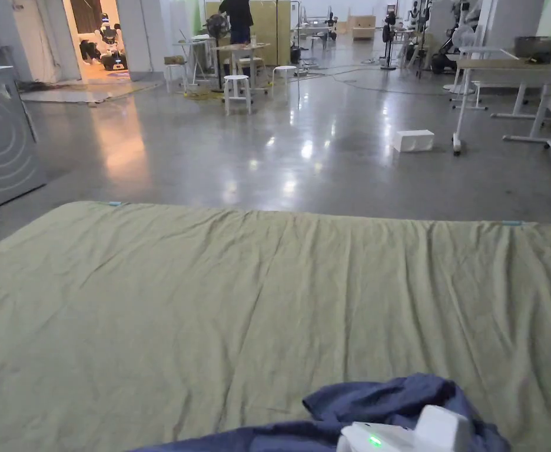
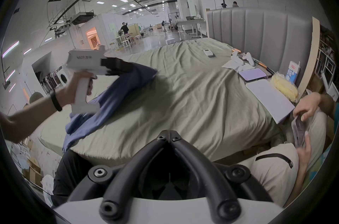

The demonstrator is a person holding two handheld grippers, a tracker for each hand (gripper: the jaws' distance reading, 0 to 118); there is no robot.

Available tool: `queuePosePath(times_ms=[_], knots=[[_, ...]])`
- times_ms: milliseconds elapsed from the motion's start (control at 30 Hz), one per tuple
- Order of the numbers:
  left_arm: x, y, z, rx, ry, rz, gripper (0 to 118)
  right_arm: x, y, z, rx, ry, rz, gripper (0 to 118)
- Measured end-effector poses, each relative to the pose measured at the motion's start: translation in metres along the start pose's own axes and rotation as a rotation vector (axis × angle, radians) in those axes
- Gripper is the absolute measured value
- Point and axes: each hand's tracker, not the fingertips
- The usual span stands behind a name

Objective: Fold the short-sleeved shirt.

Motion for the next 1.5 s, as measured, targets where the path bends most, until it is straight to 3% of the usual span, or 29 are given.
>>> queuePosePath(times_ms=[133, 267, 300, 367, 400, 500, 567, 667, 833, 933, 1000, 1133, 1200, 1233, 1333, 1500], knots=[[0.051, -0.051, -0.045, -0.140, -0.110, -0.073, 2, 0.003, -0.003, 0.006, 0.015, -0.011, -0.052, 0], [0.058, -0.074, -0.045, -0.128, -0.038, -0.080, 6, -0.001, -0.005, 0.007, 0.022, 0.002, -0.051, 0], [0.050, -0.073, -0.038, -0.094, -0.075, -0.057, 18, -0.002, -0.006, 0.007, 0.021, 0.007, -0.041, 0], [0.034, -0.067, -0.005, -0.005, -0.118, 0.011, 74, -0.006, -0.004, 0.005, 0.020, 0.023, -0.023, 0], [0.029, -0.062, 0.011, 0.009, -0.082, 0.012, 89, -0.008, -0.003, 0.005, 0.025, 0.034, -0.019, 0], [0.020, -0.048, 0.089, 0.105, 0.055, -0.076, 93, -0.019, 0.006, 0.005, 0.027, 0.074, -0.003, 0], [0.019, -0.044, 0.151, 0.207, 0.177, -0.098, 93, -0.028, 0.016, 0.005, 0.067, 0.140, 0.047, 0], [0.037, -0.065, 0.245, 0.359, 0.311, -0.092, 93, -0.044, 0.033, 0.003, 0.146, 0.161, 0.124, 0], [0.087, -0.123, 0.351, 0.483, 0.639, -0.167, 92, -0.067, 0.063, 0.004, 0.255, 0.224, 0.109, 0], [0.109, -0.147, 0.384, 0.483, 0.857, -0.190, 84, -0.077, 0.071, 0.012, 0.292, 0.239, 0.151, 0], [0.118, -0.158, 0.400, 0.477, 0.927, -0.181, 82, -0.081, 0.072, 0.020, 0.325, 0.237, 0.206, 0], [0.131, -0.175, 0.424, 0.499, 0.972, -0.066, 19, -0.085, 0.062, 0.032, 0.344, 0.203, 0.309, 0], [0.138, -0.180, 0.425, 0.493, 0.973, -0.079, 17, -0.088, 0.057, 0.037, 0.347, 0.201, 0.327, 0], [0.142, -0.181, 0.423, 0.496, 0.968, -0.106, 9, -0.087, 0.053, 0.038, 0.351, 0.200, 0.332, 0], [0.149, -0.173, 0.415, 0.512, 0.897, -0.141, 0, -0.092, 0.050, 0.045, 0.371, 0.203, 0.352, 0], [0.152, -0.154, 0.397, 0.554, 0.851, -0.182, 0, -0.099, 0.053, 0.051, 0.395, 0.185, 0.404, 0]])
